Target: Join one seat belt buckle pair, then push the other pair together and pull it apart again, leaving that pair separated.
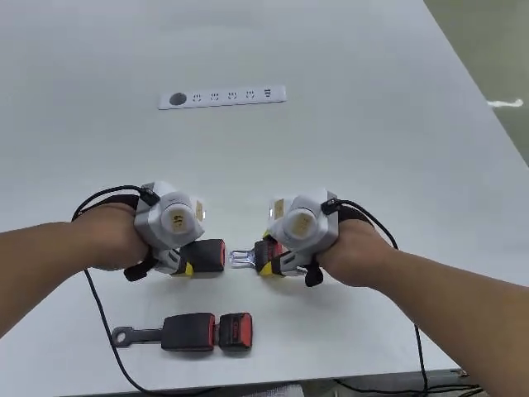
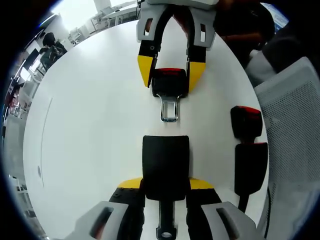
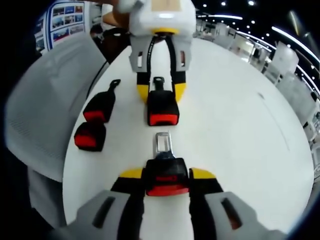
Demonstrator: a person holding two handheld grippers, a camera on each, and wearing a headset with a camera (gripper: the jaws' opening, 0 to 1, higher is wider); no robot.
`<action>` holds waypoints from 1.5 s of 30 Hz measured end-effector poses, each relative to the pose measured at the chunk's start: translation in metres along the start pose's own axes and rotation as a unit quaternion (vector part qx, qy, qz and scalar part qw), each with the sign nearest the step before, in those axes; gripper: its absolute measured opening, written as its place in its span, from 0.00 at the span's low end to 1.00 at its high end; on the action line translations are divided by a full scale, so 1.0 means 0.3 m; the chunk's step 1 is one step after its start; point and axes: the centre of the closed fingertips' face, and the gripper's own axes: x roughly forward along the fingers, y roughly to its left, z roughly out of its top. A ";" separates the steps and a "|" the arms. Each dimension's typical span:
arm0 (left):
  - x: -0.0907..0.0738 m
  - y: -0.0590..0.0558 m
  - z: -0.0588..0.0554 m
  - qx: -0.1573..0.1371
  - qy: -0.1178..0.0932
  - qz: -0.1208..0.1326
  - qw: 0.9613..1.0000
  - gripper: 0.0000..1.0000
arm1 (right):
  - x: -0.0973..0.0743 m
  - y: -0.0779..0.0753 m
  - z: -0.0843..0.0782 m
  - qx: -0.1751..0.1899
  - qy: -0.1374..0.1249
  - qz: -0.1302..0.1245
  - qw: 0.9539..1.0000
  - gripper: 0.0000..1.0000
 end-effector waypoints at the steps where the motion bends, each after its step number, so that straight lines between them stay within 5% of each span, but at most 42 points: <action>1: -0.001 -0.001 0.000 -0.001 0.000 0.000 1.000 0.32 | -0.008 -0.003 -0.012 0.003 0.002 -0.003 1.000 0.32; 12: -0.015 -0.009 0.012 -0.009 -0.004 0.012 1.000 0.32 | -0.115 -0.006 -0.153 0.017 0.023 -0.016 0.999 0.33; 21: -0.026 -0.021 0.021 -0.009 -0.003 0.005 1.000 0.32 | -0.173 0.000 -0.253 -0.006 0.081 -0.025 0.996 0.35; 28: -0.036 -0.023 0.021 -0.019 -0.009 0.014 1.000 0.33 | -0.185 -0.019 -0.229 -0.005 0.077 -0.059 0.995 0.46; 30: -0.041 -0.021 0.018 -0.022 -0.009 0.026 0.999 0.33 | -0.206 -0.020 -0.227 0.013 0.072 -0.073 0.995 0.48; 32: -0.055 -0.029 -0.017 0.009 0.018 0.025 0.999 0.34 | -0.230 -0.005 -0.219 0.015 0.066 -0.083 0.994 0.51; 37: -0.135 -0.012 0.020 -0.060 -0.056 0.079 0.993 0.40 | -0.302 0.038 -0.187 0.062 0.004 -0.126 0.990 0.53; 39: -0.184 -0.026 0.014 -0.054 -0.057 0.104 0.991 0.42 | -0.328 0.055 -0.173 0.074 -0.019 -0.146 0.986 0.56; 42: -0.230 -0.085 0.012 -0.065 -0.077 0.119 0.988 0.52 | -0.372 0.096 -0.143 0.098 -0.053 -0.173 0.979 0.64; 45: -0.255 -0.140 -0.021 -0.082 -0.088 0.128 0.984 0.60 | -0.395 0.151 -0.129 0.114 -0.066 -0.166 0.977 0.66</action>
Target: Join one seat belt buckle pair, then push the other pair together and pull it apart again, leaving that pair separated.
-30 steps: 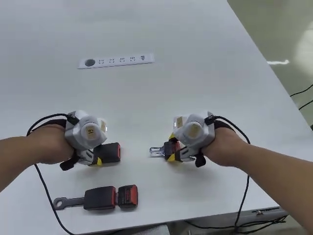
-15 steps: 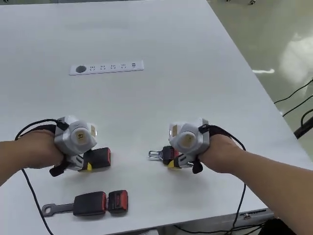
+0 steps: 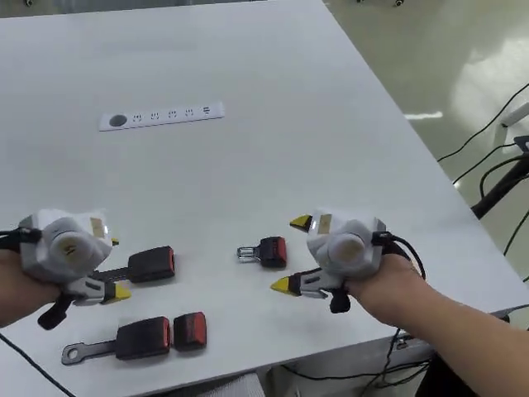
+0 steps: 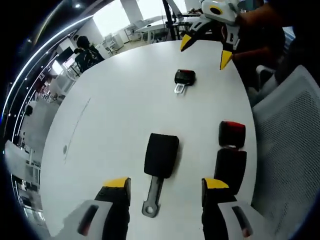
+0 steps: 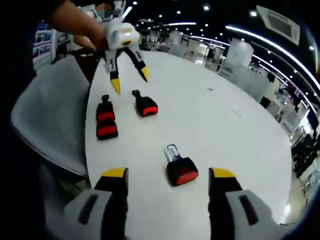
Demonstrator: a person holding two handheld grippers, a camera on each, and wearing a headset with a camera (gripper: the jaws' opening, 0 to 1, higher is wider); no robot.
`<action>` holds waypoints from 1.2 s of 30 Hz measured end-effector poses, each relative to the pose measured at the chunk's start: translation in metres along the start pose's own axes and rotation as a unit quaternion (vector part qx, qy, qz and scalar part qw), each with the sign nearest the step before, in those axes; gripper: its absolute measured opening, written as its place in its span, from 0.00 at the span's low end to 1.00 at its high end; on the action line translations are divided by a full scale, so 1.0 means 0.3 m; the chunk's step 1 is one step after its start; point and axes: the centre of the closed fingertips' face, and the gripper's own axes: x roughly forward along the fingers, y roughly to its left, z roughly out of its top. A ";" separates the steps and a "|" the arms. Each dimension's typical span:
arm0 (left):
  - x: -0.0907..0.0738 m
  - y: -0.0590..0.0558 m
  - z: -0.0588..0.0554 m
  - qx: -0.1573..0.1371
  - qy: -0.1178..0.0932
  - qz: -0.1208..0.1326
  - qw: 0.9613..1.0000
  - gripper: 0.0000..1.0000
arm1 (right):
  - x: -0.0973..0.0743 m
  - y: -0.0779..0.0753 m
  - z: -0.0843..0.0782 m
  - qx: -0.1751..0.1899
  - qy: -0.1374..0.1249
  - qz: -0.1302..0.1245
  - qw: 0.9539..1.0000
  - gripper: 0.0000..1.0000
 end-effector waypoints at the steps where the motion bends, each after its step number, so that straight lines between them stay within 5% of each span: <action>1: -0.012 -0.008 -0.012 -0.007 -0.003 0.005 1.000 0.63 | -0.015 0.014 0.007 0.008 -0.009 -0.002 1.000 0.67; 4: -0.057 -0.029 -0.058 -0.055 -0.019 0.025 0.998 0.70 | -0.048 0.035 -0.001 0.023 -0.017 -0.005 1.000 0.69; 6: -0.083 -0.035 -0.087 -0.062 -0.019 0.032 0.997 0.71 | -0.071 0.038 -0.012 0.032 -0.024 -0.013 0.999 0.71; 11: -0.159 -0.042 -0.169 -0.130 -0.052 0.062 0.988 0.77 | -0.105 0.049 -0.064 0.054 -0.023 -0.012 0.998 0.78; 16: -0.169 -0.103 -0.220 -0.145 -0.064 0.051 0.986 0.92 | -0.130 0.057 -0.094 0.059 -0.009 -0.012 0.998 0.85; 19: -0.175 -0.105 -0.245 -0.153 -0.066 0.062 0.984 0.96 | -0.145 0.063 -0.085 0.069 -0.016 -0.010 0.997 0.89; 21: -0.180 -0.098 -0.265 -0.176 -0.069 0.072 0.979 1.00 | -0.141 0.074 -0.092 0.079 -0.017 -0.005 0.997 0.90; 26: -0.200 -0.099 -0.302 -0.199 -0.075 0.081 0.974 1.00 | -0.142 0.083 -0.089 0.073 -0.019 -0.007 0.997 1.00; 36: -0.233 -0.129 -0.329 -0.216 -0.091 0.088 0.968 1.00 | -0.145 0.074 -0.072 0.103 -0.035 -0.011 0.994 1.00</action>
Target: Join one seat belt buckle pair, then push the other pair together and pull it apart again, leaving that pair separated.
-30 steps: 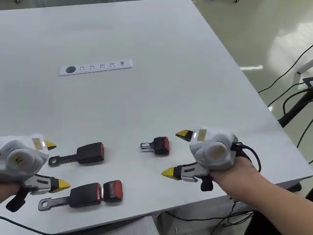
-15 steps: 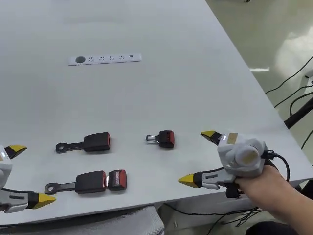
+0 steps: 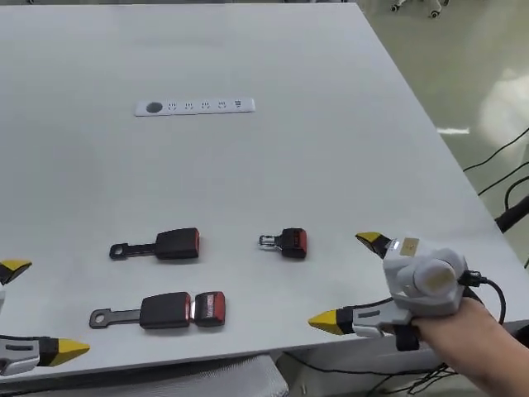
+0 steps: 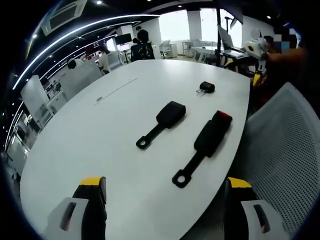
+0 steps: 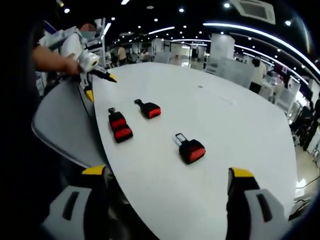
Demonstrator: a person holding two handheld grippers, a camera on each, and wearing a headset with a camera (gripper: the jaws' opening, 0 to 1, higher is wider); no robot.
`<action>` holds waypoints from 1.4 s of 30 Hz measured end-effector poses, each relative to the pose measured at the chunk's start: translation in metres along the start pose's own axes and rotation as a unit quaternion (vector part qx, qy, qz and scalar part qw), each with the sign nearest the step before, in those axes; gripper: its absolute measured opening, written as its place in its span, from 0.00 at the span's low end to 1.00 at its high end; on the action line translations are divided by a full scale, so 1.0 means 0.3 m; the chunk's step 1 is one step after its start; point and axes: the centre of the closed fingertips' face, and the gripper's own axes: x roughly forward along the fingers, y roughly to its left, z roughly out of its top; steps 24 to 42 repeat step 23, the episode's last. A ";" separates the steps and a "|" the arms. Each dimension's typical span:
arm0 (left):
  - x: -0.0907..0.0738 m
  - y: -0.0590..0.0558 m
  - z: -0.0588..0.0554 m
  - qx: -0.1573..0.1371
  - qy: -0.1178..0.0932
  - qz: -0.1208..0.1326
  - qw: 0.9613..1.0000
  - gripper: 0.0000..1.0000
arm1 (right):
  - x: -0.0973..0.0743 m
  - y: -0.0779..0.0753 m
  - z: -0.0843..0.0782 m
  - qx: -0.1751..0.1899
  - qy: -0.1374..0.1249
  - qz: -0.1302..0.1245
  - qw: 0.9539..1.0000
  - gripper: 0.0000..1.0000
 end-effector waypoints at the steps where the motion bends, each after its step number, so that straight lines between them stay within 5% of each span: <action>1: -0.003 -0.001 0.000 0.000 -0.003 0.001 1.000 1.00 | -0.004 0.002 0.002 0.005 -0.003 0.000 1.000 1.00; 14: -0.030 -0.006 -0.010 0.000 -0.019 0.002 1.000 1.00 | -0.017 0.035 0.002 0.025 -0.020 -0.003 0.999 1.00; 42: -0.018 -0.027 -0.017 0.005 -0.015 -0.011 1.000 1.00 | -0.035 0.020 0.004 0.016 -0.016 -0.008 1.000 1.00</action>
